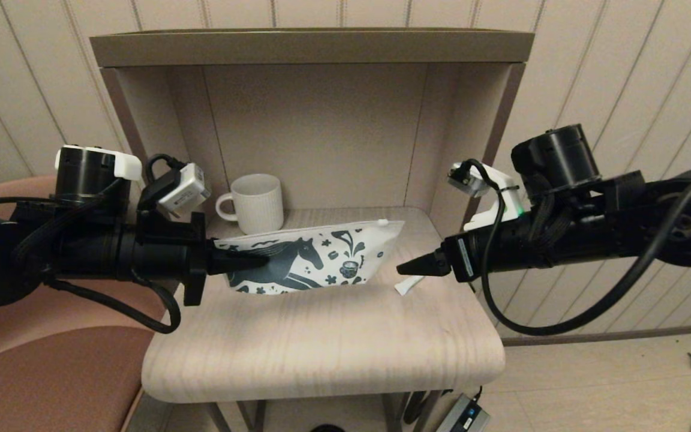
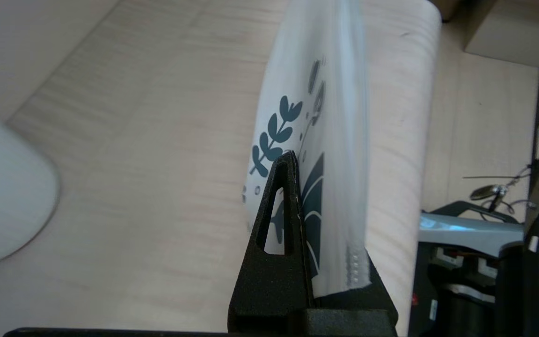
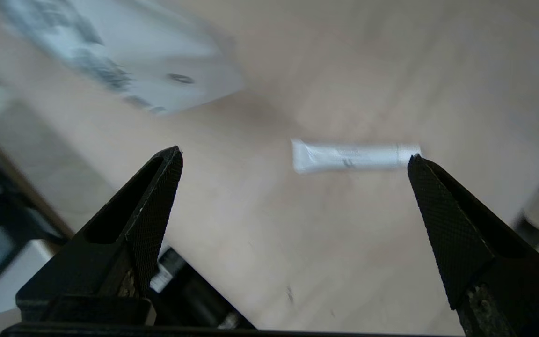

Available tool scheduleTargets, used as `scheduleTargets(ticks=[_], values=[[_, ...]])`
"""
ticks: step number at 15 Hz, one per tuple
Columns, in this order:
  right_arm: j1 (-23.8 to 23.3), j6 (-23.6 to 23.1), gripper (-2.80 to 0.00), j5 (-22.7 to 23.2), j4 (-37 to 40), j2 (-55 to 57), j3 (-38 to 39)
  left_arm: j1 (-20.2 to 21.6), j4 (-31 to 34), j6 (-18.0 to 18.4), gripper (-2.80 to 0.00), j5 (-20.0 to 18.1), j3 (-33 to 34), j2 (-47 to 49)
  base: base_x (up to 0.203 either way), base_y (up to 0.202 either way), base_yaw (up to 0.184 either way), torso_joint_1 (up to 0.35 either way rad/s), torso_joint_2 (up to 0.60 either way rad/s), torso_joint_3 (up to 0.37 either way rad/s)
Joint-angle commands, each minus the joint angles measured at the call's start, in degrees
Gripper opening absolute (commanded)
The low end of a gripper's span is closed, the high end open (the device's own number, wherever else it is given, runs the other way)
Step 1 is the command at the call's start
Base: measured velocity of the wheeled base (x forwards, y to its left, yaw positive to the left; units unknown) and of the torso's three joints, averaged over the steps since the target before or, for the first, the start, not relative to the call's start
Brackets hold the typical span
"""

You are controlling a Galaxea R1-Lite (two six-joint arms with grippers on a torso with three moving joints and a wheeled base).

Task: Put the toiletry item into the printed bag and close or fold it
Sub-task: Pick up the toothpaste

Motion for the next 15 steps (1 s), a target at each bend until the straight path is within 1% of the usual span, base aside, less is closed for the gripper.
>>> scheduleTargets(ticks=[1, 3, 4, 5, 7, 8, 10, 11, 12, 13, 15], values=[[-0.08, 0.04, 0.0, -3.19, 2.2, -0.16, -0.25, 0.03, -0.09, 0.16, -2.8, -0.44, -0.1, 0.33, 0.0, 0.0, 0.0, 0.0, 0.0, 0.0], [0.44, 0.51, 0.0, -4.74, 6.31, 1.12, -1.75, 0.03, -0.09, 0.12, -2.8, -0.53, -0.54, 0.33, 0.0, 0.0, 0.0, 0.0, 0.0, 0.0], [0.95, 1.35, 0.0, -6.0, 8.63, 2.02, -3.78, 0.03, -0.07, -0.01, -2.8, -0.61, -0.85, 0.44, 0.0, 0.0, 0.0, 0.0, 0.0, 0.0], [1.55, 3.59, 0.0, -8.31, 11.24, 3.22, -6.77, 0.03, -0.09, -0.11, -2.8, -0.61, -1.15, 0.6, 0.0, 0.0, 0.0, 0.0, 0.0, 0.0], [3.3, 10.63, 0.0, -12.36, 16.92, 5.67, -14.69, 0.03, -0.09, -0.11, -2.8, -0.69, -1.06, 1.03, 0.0, 0.0, 0.0, 0.0, 0.0, 0.0], [4.19, 13.95, 0.0, -13.66, 20.53, 7.3, -18.97, 0.03, -0.09, -0.03, -2.8, -0.68, -0.98, 1.12, 0.0, 0.0, 0.0, 0.0, 0.0, 0.0], [5.52, 18.17, 0.0, -15.17, 28.38, 11.23, -27.3, 0.03, -0.09, -0.02, -2.8, -0.69, -0.88, 1.31, 0.0, 0.0, 0.0, 0.0, 0.0, 0.0], [6.19, 19.9, 0.0, -15.66, 33.57, 13.45, -31.42, 0.03, -0.09, -0.02, -2.8, -0.78, -0.8, 1.61, 0.0, 0.0, 0.0, 0.0, 0.0, 0.0], [6.89, 21.29, 0.0, -15.99, 38.24, 15.73, -33.77, 0.03, -0.09, -0.02, -2.8, -0.78, -0.71, 1.91, 0.0, 0.0, 0.0, 0.0, 0.0, 0.0], [7.26, 22.09, 0.0, -16.14, 39.55, 17.0, -34.02, 0.03, -0.09, -0.02, -2.8, -0.78, -0.62, 1.91, 0.0, 0.0, 0.0, 0.0, 0.0, 0.0], [7.26, 22.37, 0.0, -16.19, 39.86, 18.2, -33.73, 0.03, -0.27, -0.02, -2.8, -1.23, -0.8, 2.44, 0.0, 0.0, 0.0, 0.0, 0.0, 0.0]])
